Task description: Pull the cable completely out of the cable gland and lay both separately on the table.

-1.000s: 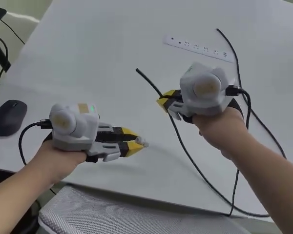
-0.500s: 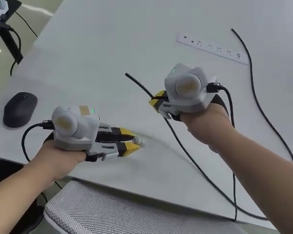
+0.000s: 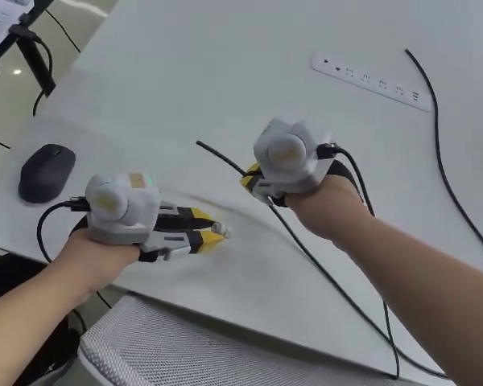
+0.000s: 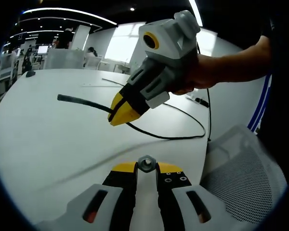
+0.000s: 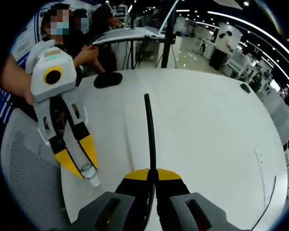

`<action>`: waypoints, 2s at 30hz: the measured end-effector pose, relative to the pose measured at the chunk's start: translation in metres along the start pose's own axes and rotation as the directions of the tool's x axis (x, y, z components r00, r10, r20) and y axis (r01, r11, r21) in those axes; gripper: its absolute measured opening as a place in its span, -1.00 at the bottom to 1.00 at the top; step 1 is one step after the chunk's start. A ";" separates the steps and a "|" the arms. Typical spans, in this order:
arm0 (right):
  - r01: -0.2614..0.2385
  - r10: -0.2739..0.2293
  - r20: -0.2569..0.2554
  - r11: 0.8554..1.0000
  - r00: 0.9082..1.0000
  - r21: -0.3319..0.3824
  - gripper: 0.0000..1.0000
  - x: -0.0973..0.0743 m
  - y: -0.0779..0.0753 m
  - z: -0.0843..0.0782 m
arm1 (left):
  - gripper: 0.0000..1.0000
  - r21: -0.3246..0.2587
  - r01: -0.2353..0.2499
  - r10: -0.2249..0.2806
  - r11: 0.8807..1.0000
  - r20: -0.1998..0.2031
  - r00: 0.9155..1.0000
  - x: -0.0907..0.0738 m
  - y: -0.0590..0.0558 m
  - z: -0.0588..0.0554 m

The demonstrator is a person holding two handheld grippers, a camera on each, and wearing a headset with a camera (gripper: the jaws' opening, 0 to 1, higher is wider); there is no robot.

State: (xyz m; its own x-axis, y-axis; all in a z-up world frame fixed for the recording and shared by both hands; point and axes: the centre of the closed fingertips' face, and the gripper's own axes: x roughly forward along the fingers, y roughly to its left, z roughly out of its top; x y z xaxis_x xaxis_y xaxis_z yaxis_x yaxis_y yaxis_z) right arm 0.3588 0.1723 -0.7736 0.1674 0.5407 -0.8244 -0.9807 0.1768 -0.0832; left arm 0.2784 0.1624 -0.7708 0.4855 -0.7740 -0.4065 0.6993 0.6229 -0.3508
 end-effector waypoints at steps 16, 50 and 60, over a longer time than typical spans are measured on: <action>-0.106 0.102 -0.058 0.992 0.993 -0.061 -1.00 0.039 0.025 -0.013 | -0.69 -0.045 -0.047 0.046 0.998 -0.022 0.999 0.001 0.023 -0.022; -0.117 0.108 -0.076 0.983 0.991 -0.138 -0.97 0.047 0.033 -0.018 | -0.69 -0.064 -0.077 0.075 0.995 -0.025 0.997 0.002 0.037 -0.033; -0.105 0.095 -0.076 0.984 0.993 -0.141 -0.91 0.046 0.031 -0.018 | -0.68 -0.071 -0.074 0.072 0.995 -0.026 0.997 0.002 0.036 -0.033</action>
State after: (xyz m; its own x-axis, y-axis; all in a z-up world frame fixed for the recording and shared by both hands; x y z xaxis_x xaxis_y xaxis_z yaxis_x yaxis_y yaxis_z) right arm 0.3344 0.1880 -0.8247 0.0657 0.4909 -0.8687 -0.9972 0.0014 -0.0746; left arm 0.2873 0.1865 -0.8120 0.5212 -0.7238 -0.4522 0.6227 0.6848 -0.3785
